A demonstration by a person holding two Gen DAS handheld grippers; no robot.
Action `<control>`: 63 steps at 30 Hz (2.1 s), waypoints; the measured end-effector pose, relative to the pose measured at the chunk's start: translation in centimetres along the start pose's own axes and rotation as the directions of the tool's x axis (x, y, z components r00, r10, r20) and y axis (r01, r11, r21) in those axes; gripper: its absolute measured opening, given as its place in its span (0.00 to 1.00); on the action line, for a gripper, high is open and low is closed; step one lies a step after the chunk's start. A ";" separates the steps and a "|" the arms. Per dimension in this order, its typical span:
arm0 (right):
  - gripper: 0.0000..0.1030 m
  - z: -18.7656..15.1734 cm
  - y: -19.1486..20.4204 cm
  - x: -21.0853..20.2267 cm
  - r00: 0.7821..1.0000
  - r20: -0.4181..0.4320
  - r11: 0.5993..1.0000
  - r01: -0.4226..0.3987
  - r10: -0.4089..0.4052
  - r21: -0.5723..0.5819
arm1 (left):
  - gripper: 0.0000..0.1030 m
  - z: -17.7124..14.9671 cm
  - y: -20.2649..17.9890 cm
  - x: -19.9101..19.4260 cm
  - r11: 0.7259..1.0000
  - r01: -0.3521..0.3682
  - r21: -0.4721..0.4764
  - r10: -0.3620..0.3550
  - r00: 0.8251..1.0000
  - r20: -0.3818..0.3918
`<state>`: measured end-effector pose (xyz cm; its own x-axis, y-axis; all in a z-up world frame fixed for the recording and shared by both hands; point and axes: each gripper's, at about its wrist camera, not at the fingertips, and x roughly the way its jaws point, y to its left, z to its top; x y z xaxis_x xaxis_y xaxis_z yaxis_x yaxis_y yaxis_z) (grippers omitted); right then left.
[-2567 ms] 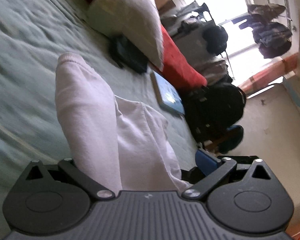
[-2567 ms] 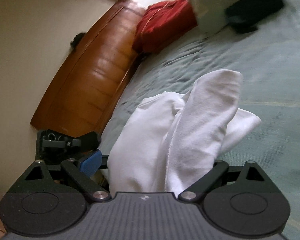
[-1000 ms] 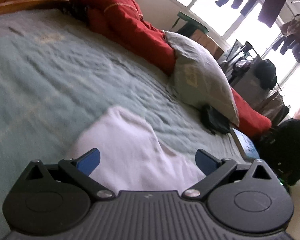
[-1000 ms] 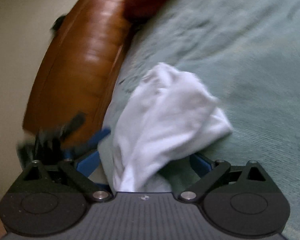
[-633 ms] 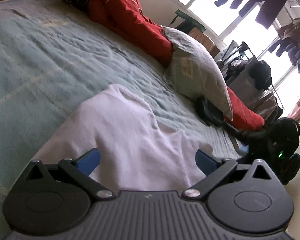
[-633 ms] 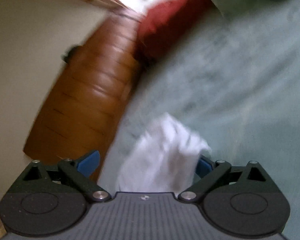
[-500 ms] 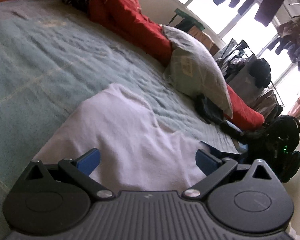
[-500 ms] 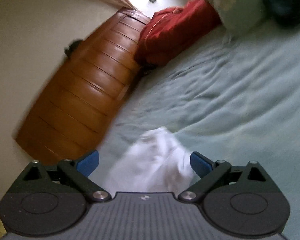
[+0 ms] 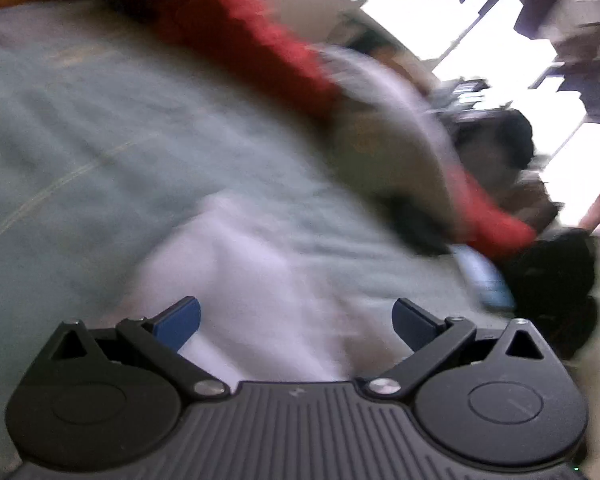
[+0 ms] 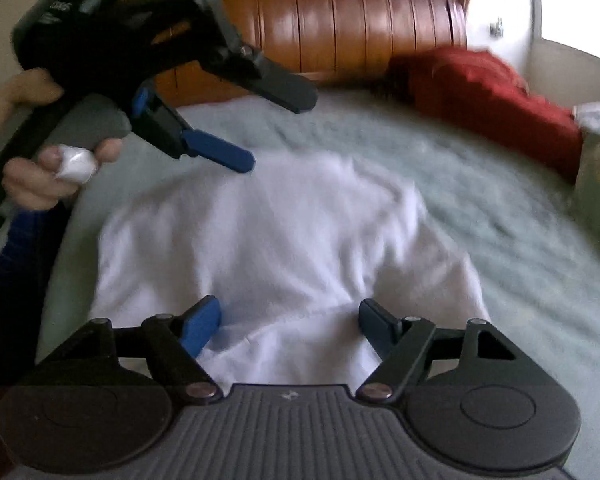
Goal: Fold clothes
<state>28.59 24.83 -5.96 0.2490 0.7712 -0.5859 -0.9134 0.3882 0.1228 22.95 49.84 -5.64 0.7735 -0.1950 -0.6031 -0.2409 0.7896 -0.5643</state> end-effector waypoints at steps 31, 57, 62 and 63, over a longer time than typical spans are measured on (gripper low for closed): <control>0.83 -3.0 -1.6 -9.4 0.996 0.085 0.982 0.004 -0.021 0.188 | 0.96 8.9 -2.3 2.8 0.978 0.202 0.060 -0.204 0.979 0.027; 0.88 -2.3 1.4 -12.5 0.993 0.118 0.988 -0.019 0.001 0.151 | 0.96 1.4 0.2 -0.4 0.998 0.008 0.069 -0.004 0.998 -0.055; 0.91 -2.7 2.4 -14.2 0.991 0.132 0.991 -0.010 -0.008 0.135 | 0.98 -0.8 -1.0 -2.4 0.991 -0.058 0.117 0.062 0.997 -0.037; 0.91 -2.8 2.5 -14.5 0.991 0.133 0.990 -0.012 -0.006 0.139 | 0.98 -1.3 -1.1 -2.5 0.990 -0.072 0.122 0.077 0.996 -0.042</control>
<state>21.80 13.19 0.55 0.2954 0.8289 -0.4751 -0.8625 0.4452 0.2405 20.52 48.74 -4.22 0.7271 -0.1577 -0.6682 -0.2226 0.8666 -0.4467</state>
